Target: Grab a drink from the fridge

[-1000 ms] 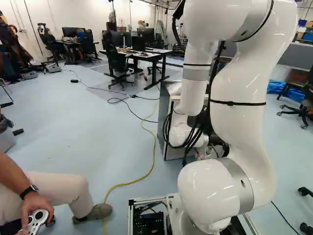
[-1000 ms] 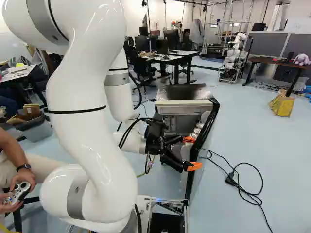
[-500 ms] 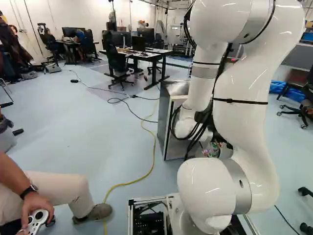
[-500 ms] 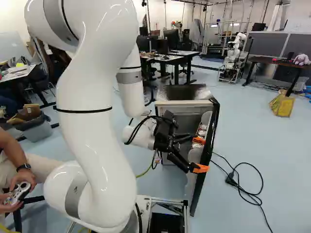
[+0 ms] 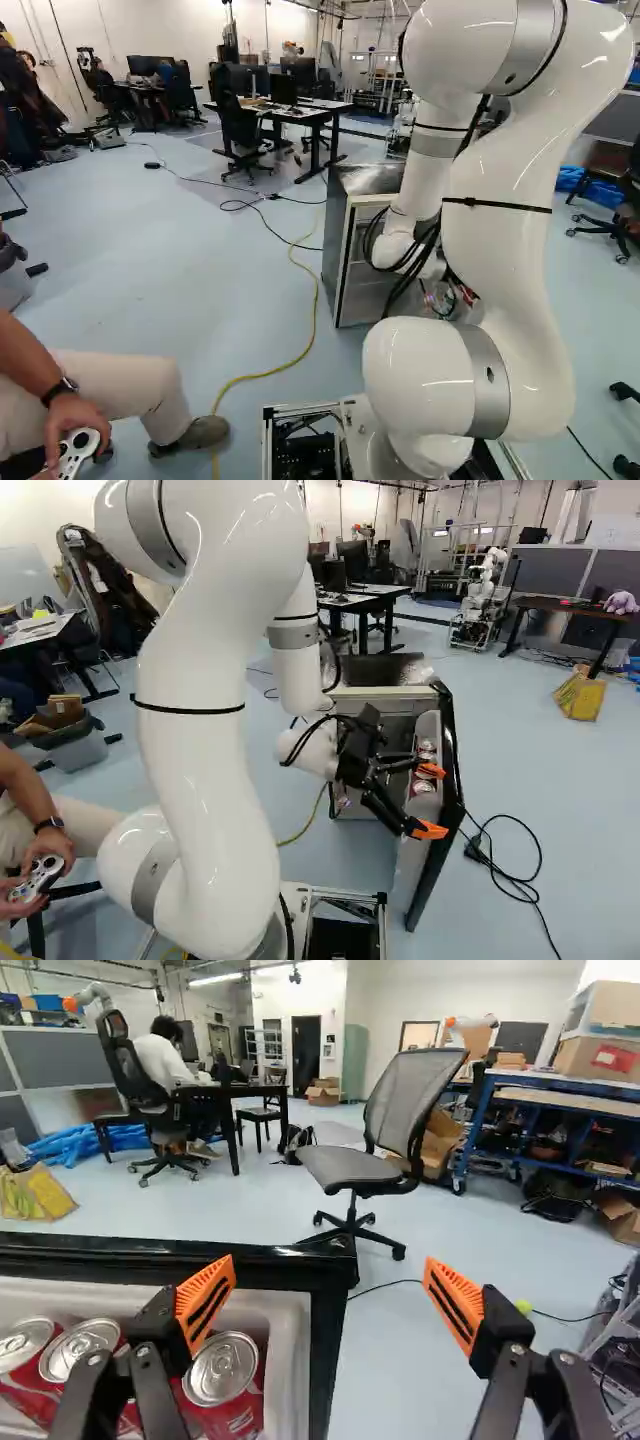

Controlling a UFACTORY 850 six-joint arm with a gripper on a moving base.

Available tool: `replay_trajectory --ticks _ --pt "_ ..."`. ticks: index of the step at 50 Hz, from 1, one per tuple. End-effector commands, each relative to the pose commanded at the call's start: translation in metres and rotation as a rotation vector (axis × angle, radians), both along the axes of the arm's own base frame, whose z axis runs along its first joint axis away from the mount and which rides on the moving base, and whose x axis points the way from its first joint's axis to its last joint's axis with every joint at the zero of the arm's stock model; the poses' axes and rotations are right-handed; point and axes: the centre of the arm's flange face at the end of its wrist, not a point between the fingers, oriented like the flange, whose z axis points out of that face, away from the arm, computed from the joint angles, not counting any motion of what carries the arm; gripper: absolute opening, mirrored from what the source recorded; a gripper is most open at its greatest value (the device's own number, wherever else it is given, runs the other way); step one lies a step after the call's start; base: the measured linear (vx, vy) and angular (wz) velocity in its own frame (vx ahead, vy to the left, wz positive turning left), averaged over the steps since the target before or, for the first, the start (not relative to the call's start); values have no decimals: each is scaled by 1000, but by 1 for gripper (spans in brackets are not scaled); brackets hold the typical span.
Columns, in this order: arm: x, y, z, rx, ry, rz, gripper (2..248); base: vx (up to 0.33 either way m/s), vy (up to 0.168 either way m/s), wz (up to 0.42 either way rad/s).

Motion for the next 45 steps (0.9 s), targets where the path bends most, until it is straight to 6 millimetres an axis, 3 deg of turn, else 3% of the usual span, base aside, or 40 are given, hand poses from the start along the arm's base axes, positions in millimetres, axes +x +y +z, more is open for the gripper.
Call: replay_trajectory --ticks 45 --pt "40 -96 2 -49 -120 -205 247 0 0 0"
